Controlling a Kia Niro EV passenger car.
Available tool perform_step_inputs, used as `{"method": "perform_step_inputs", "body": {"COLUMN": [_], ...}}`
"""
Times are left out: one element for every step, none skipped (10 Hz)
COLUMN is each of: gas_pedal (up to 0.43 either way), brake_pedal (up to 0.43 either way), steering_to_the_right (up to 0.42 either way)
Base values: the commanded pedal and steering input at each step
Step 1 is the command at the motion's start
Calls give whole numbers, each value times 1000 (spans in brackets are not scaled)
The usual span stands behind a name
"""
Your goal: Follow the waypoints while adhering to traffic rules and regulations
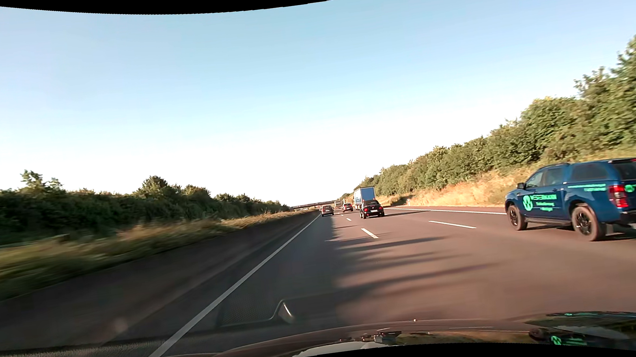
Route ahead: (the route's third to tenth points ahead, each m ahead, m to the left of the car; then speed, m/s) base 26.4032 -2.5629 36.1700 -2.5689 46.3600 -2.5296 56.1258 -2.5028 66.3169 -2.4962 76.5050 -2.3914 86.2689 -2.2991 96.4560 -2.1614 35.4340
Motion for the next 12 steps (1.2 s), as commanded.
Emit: {"method": "perform_step_inputs", "body": {"gas_pedal": [331,331,331,331,331,331,331,331,331,331,331,331], "brake_pedal": [0,0,0,0,0,0,0,0,0,0,0,0], "steering_to_the_right": [-1,-1,-1,-2,-3,-3,-2,-2,-3,-4,-4,-3]}}
